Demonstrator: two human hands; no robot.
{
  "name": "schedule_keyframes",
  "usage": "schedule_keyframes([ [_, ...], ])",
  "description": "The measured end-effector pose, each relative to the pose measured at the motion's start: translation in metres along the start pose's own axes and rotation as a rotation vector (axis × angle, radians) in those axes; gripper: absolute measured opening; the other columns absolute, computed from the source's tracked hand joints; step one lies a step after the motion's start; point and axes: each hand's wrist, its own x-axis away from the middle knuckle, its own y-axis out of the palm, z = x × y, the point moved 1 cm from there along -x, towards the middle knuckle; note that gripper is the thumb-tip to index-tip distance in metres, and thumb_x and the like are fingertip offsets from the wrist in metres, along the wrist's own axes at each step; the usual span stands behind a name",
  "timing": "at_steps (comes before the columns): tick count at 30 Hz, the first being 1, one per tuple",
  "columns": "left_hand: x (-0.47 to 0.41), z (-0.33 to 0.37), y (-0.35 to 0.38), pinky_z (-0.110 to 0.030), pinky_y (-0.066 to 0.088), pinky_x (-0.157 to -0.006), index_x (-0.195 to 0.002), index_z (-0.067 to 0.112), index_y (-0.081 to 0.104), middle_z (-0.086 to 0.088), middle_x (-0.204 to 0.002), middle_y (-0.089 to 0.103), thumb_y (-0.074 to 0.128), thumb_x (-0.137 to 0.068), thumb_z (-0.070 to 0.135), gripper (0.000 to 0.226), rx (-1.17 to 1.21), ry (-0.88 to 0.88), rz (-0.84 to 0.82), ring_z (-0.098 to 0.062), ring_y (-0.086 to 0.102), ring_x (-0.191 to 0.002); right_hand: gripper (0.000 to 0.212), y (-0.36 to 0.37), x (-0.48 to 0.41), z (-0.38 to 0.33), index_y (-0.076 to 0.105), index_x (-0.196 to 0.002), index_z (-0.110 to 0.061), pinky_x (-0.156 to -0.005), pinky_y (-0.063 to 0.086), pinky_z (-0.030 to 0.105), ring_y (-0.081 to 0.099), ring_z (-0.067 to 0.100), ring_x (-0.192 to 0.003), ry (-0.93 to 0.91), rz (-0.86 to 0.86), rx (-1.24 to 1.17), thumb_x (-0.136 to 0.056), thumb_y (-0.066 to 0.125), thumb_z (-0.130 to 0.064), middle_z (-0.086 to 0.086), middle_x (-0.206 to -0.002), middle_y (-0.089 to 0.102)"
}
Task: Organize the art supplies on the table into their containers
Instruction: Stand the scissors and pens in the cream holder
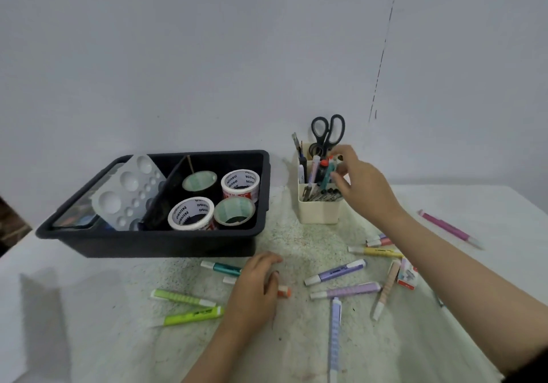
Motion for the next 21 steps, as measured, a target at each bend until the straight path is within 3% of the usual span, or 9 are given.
schedule_keyframes([
  [4, 0.002, -0.006, -0.008, -0.016, 0.034, -0.103, -0.118, 0.023, 0.06, 0.016, -0.122, 0.049, 0.052, -0.092, 0.007, 0.032, -0.004, -0.037, 0.01, 0.002, 0.043, -0.116, 0.017, 0.014, 0.004, 0.011, 0.064, -0.106, -0.013, -0.06, 0.039, 0.027, 0.063, 0.025, -0.065, -0.06, -0.013, 0.069, -0.092, 0.055, -0.013, 0.007, -0.08, 0.072],
  [12, 0.004, -0.009, -0.013, -0.017, 0.039, -0.099, -0.117, 0.033, 0.057, 0.017, -0.122, 0.05, 0.053, -0.093, 0.013, 0.032, -0.014, -0.058, -0.012, 0.003, 0.046, -0.113, 0.015, 0.01, 0.002, 0.015, 0.071, -0.095, -0.009, -0.069, 0.046, 0.036, 0.063, 0.026, -0.063, -0.118, 0.017, 0.117, -0.086, 0.06, -0.002, 0.004, -0.072, 0.07],
  [16, 0.002, -0.008, -0.013, -0.013, 0.039, -0.094, -0.118, 0.031, 0.058, 0.019, -0.118, 0.051, 0.053, -0.093, 0.014, 0.03, -0.037, -0.029, -0.022, 0.004, 0.047, -0.109, 0.026, 0.014, 0.003, 0.017, 0.071, -0.103, -0.01, -0.074, 0.039, 0.037, 0.062, 0.031, -0.079, -0.117, -0.047, 0.203, -0.085, 0.056, 0.002, 0.007, -0.086, 0.071],
  [21, 0.0, -0.006, -0.013, -0.013, 0.039, -0.091, -0.118, 0.029, 0.058, 0.021, -0.113, 0.051, 0.054, -0.092, 0.013, 0.031, -0.061, 0.001, -0.027, 0.0, 0.049, -0.102, 0.038, 0.013, 0.009, 0.016, 0.057, -0.13, -0.021, -0.085, 0.032, 0.038, 0.053, 0.024, -0.102, -0.018, -0.179, 0.119, -0.095, 0.043, -0.014, 0.002, -0.111, 0.064],
])
